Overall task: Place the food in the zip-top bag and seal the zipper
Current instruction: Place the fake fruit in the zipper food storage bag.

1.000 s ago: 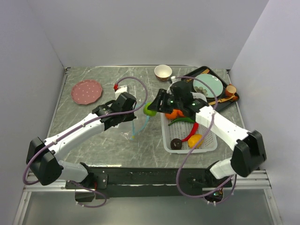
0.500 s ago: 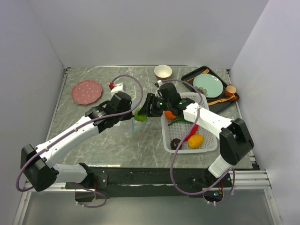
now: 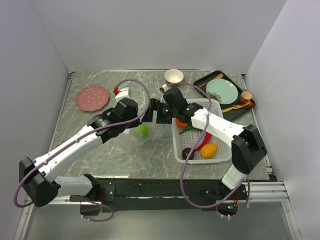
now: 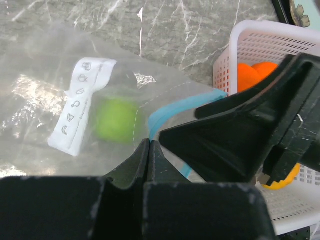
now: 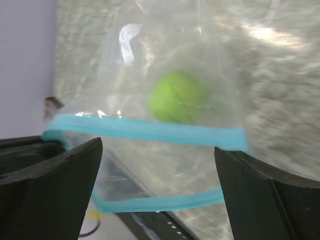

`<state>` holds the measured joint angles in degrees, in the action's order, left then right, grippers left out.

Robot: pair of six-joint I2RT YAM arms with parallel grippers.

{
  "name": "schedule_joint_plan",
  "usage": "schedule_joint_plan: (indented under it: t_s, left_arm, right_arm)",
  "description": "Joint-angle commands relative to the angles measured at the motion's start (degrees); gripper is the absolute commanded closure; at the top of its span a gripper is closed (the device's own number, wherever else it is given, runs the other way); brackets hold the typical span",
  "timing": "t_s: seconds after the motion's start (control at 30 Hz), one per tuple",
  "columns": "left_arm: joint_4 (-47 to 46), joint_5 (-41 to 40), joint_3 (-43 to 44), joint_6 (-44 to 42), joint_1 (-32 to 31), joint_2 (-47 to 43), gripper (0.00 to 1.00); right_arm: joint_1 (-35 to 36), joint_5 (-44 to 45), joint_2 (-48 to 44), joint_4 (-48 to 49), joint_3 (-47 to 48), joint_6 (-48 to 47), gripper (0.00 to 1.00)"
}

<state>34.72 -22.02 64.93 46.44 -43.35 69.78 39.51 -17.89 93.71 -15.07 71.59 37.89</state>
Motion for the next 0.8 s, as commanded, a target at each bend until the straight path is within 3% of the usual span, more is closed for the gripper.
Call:
schedule_joint_plan:
  t_s: [0.0, 0.27, 0.4, 0.6, 0.77]
  left_arm:
    - [-0.71, -2.24, 0.99, 0.94, 0.11, -2.45, 0.99]
    - [-0.44, -2.85, 0.47, 1.03, 0.11, -3.68, 0.99]
    - [-0.88, -2.15, -0.32, 0.85, 0.20, -3.51, 0.99]
    - [-1.85, -0.48, -0.94, 0.15, 0.29, -2.98, 0.99]
    - [-2.11, 0.22, -1.21, -0.47, 0.29, -2.54, 0.99]
  right_arm:
    - [-0.30, 8.91, -7.48, -5.21, 3.64, -3.79, 0.00]
    - [-4.60, 22.18, -19.95, -11.64, -1.88, -0.45, 0.00]
    - [-9.00, 27.19, -24.62, -19.35, -6.46, 1.13, 0.00]
    - [-14.98, 32.21, -29.02, -31.13, -12.70, 4.29, 0.00]
    - [-15.51, 34.41, -32.45, -38.36, -14.73, 7.80, 0.00]
